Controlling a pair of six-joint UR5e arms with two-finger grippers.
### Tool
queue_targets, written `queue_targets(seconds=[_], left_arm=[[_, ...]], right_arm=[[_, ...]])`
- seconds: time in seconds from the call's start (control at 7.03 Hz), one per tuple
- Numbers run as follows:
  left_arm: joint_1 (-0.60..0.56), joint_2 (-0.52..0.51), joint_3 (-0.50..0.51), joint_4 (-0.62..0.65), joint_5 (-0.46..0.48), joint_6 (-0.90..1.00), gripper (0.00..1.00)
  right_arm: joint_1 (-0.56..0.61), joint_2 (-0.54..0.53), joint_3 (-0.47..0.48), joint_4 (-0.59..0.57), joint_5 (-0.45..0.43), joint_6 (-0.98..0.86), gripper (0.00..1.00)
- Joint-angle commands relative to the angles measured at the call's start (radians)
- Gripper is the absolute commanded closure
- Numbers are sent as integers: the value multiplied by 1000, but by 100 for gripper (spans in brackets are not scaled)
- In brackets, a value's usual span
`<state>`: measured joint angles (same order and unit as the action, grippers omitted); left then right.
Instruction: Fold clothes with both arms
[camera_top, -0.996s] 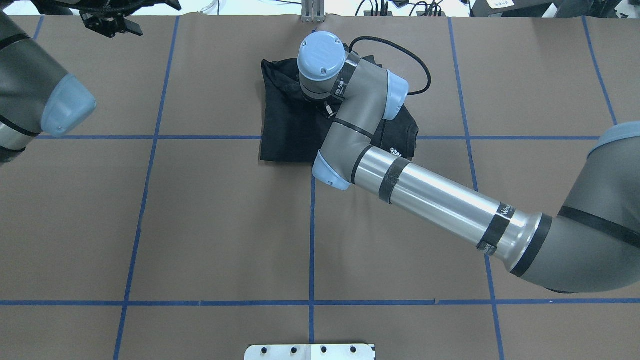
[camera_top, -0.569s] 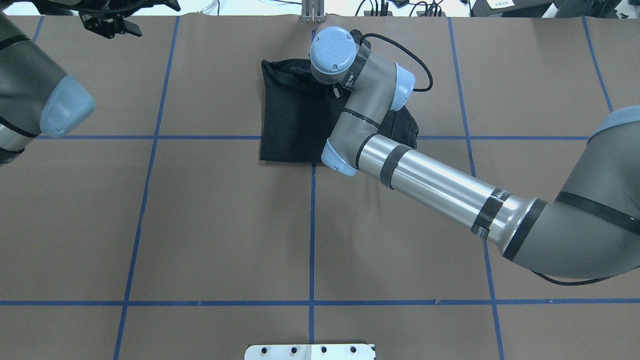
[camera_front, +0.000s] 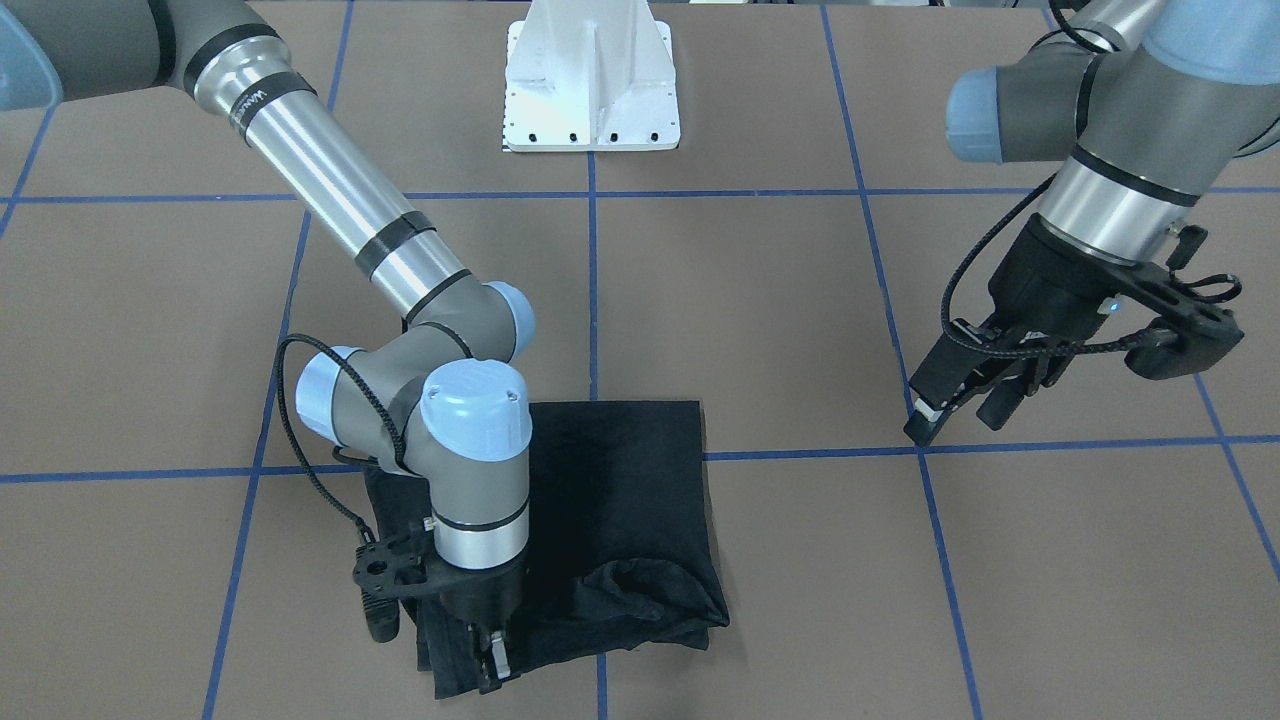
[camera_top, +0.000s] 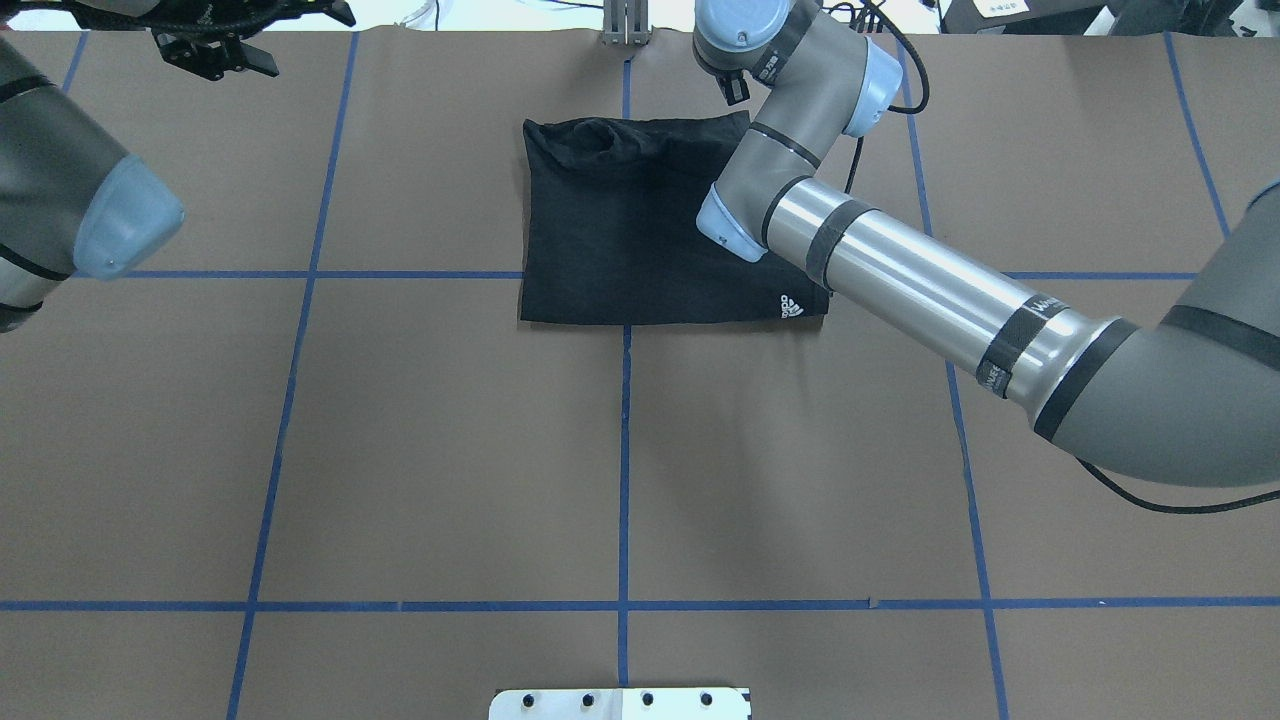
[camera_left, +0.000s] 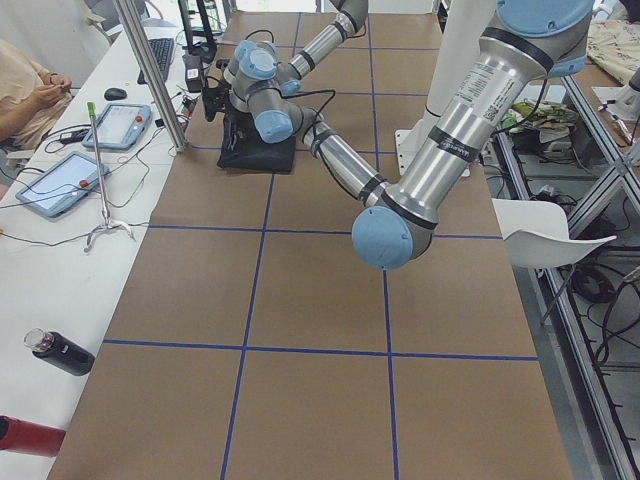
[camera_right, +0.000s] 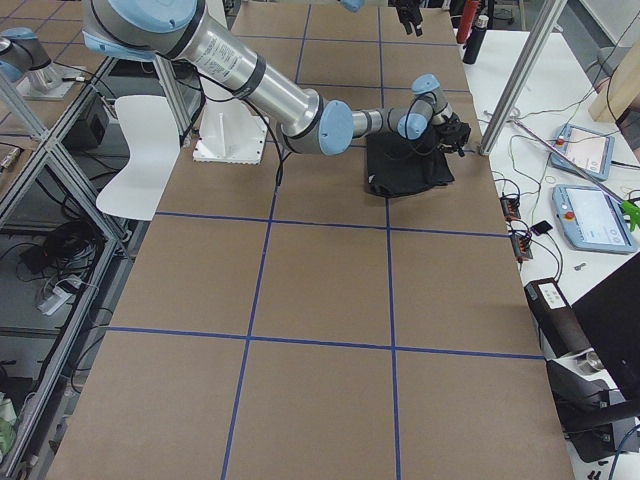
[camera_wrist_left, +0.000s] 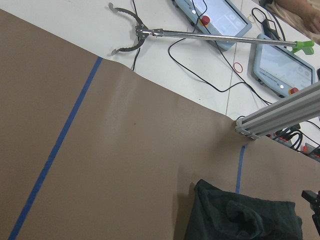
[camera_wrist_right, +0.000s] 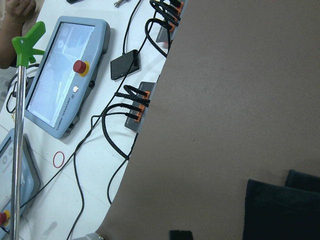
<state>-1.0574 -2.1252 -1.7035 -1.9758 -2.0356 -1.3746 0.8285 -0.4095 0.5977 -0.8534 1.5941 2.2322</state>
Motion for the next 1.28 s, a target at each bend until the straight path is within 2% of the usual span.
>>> queue_targets(seconds=[0.0,0.14,0.28,0.43,0.57,0.71,0.85,1.14], left_arm=[[-4,-1,-2,3,0,44,0],[-7,2,-5,8,0,108,0],[-7,58,-37,3,0,185,0],[-15,100,-65,8,0,342,0],[-35,144,-88,8,-1,461,0],[-56,178,-91,8,-15,592,0],[-99,232,-91,6,-44,750,0],[-214,347,-81,-3,-173,1079,0]], right_arm=[[29,-119,247,-159,133,-192,100],[85,-232,439,-262,259,-321,100],[146,-367,582,-283,418,-444,100],[221,-503,693,-283,545,-560,100],[319,-613,744,-285,670,-729,89],[422,-687,748,-288,789,-904,81],[498,-766,755,-289,860,-1053,1],[588,-992,815,-293,869,-1461,0]])
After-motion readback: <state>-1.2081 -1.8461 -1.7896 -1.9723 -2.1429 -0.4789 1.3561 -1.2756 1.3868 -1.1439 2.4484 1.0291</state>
